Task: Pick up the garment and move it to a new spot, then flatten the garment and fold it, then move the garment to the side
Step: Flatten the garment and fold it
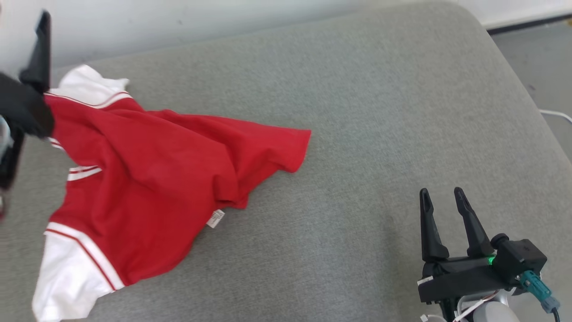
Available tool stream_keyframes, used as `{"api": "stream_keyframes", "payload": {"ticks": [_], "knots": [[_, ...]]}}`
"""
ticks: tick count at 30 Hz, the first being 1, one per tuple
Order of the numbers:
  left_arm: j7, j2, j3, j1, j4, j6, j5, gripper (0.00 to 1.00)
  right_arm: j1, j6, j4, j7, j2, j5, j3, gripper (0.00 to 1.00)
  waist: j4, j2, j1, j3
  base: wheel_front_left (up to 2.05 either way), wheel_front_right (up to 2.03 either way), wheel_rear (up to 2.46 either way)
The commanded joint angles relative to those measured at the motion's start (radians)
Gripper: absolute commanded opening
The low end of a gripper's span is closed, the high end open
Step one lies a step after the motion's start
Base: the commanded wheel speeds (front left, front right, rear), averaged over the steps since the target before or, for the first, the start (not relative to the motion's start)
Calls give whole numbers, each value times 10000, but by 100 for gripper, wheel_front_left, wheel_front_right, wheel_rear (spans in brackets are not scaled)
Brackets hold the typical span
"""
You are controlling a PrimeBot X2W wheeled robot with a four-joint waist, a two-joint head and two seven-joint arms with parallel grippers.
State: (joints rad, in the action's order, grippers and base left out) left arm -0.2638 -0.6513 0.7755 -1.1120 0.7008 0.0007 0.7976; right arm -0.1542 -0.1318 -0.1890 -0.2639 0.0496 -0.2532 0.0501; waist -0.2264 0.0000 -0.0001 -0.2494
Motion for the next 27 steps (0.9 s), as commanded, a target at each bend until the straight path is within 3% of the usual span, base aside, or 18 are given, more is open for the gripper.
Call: {"api": "stream_keyframes", "payload": {"ticks": [1,8,14,27], "knots": [[-5,5,-458,633,-390,113,-212,100,185,22,-29,-9,15,64,-33,100,525,0,1,574,0,0,0],[-7,454,-2873,3723,-2750,635,-1329,100,548,22,-88,-9,13,291,-72,100,1177,0,1,1203,0,0,0],[-9,1015,-4391,5766,-4176,772,-2127,100,797,22,-149,-7,13,398,-101,100,1558,0,1,1548,0,0,0],[-9,2819,-6908,9628,-6452,291,-3981,100,1194,22,-202,-7,15,543,-105,100,2275,0,1,2028,0,0,0]]}}
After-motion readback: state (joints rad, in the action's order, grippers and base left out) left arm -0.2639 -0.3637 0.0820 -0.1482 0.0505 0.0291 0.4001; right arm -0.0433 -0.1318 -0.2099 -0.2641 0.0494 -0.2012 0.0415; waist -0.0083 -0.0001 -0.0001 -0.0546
